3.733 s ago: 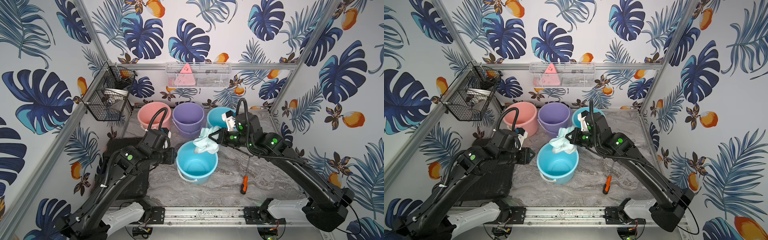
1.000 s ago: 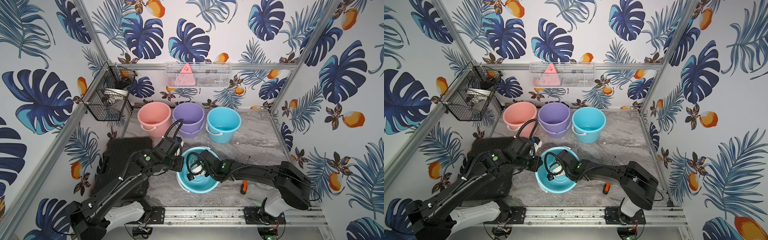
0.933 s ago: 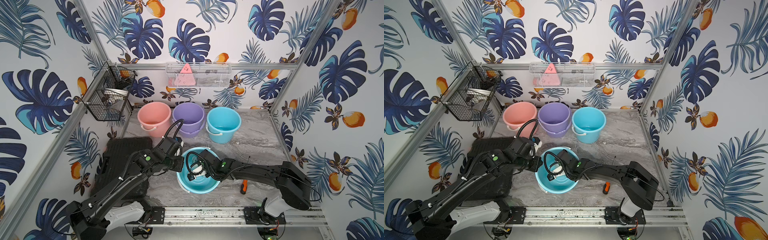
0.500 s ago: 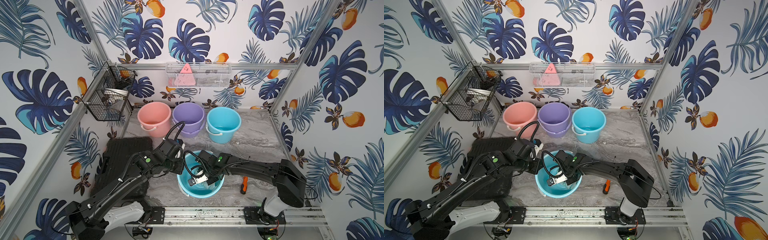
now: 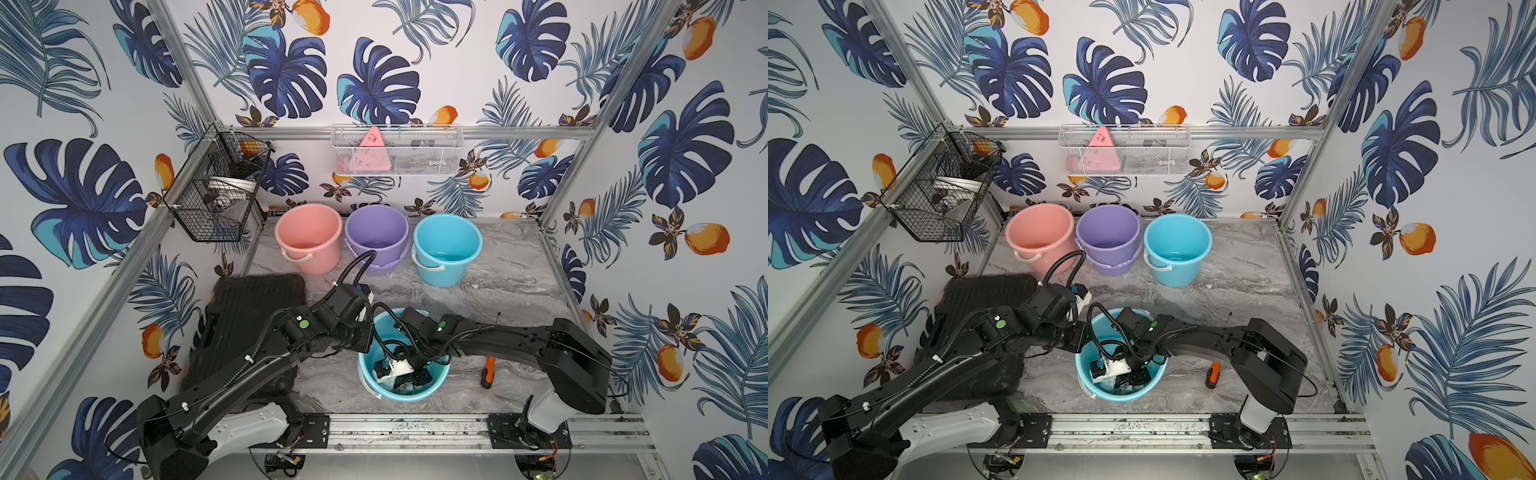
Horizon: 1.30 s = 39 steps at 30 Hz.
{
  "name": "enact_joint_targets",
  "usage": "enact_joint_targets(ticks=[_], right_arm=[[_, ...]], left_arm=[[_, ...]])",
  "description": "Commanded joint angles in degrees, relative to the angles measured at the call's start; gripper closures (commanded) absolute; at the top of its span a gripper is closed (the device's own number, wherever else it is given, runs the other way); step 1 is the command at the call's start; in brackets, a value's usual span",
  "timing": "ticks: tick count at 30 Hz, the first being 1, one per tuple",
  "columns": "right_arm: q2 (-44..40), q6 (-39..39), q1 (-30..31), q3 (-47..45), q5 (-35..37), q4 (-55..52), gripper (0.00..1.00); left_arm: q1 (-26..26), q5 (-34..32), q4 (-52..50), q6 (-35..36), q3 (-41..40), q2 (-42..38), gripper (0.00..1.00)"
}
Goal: Wipe the inside of the bucket with a cloth
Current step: Wipe the dirt from the bucket.
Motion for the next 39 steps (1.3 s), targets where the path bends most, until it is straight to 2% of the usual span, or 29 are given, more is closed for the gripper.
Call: enact_joint_targets(ticks=[1, 6, 11, 15, 20, 24, 28, 32, 39], right_arm=[[-1.74, 8.12, 0.1, -3.24, 3.98, 19.9, 1.0], [-3.21, 10.53, 1.31, -6.87, 17.55, 32.23, 1.0], [-2.9, 2.78, 4.65, -7.15, 32.59, 32.99, 1.0], [-2.77, -5.07, 6.65, -5.41, 41.55, 27.18, 1.0], [-4.09, -11.87, 7.01, -2.5, 46.47, 15.01, 1.0], [-5.13, -13.9, 7.05, -0.57, 50.81, 5.83, 1.0], [-5.93, -13.43, 6.99, 1.53, 52.14, -4.08, 1.0], [-5.34, -9.92, 6.91, 5.5, 50.18, -17.22, 1.0], [-4.35, -3.51, 6.14, 11.66, 37.46, -32.19, 1.0]], left_arm=[[-0.44, -2.06, 4.3, -1.24, -0.02, 0.59, 1.0], [-0.98, -2.06, 4.24, -1.3, 0.05, 1.16, 1.0], [-1.24, -2.17, 3.87, -1.25, 0.52, 1.24, 1.0], [-1.42, -2.48, 3.37, -1.07, 0.86, 1.17, 1.0], [-1.5, -2.93, 2.71, -0.87, 1.26, 0.98, 1.0], [-1.59, -3.28, 2.19, -0.64, 1.66, 0.87, 1.0], [-1.7, -3.55, 1.8, -0.55, 1.95, 0.82, 1.0], [-1.86, -3.81, 1.54, -0.45, 2.17, 0.91, 1.0], [-2.12, -4.16, 1.86, -0.98, 2.09, 0.82, 1.0]])
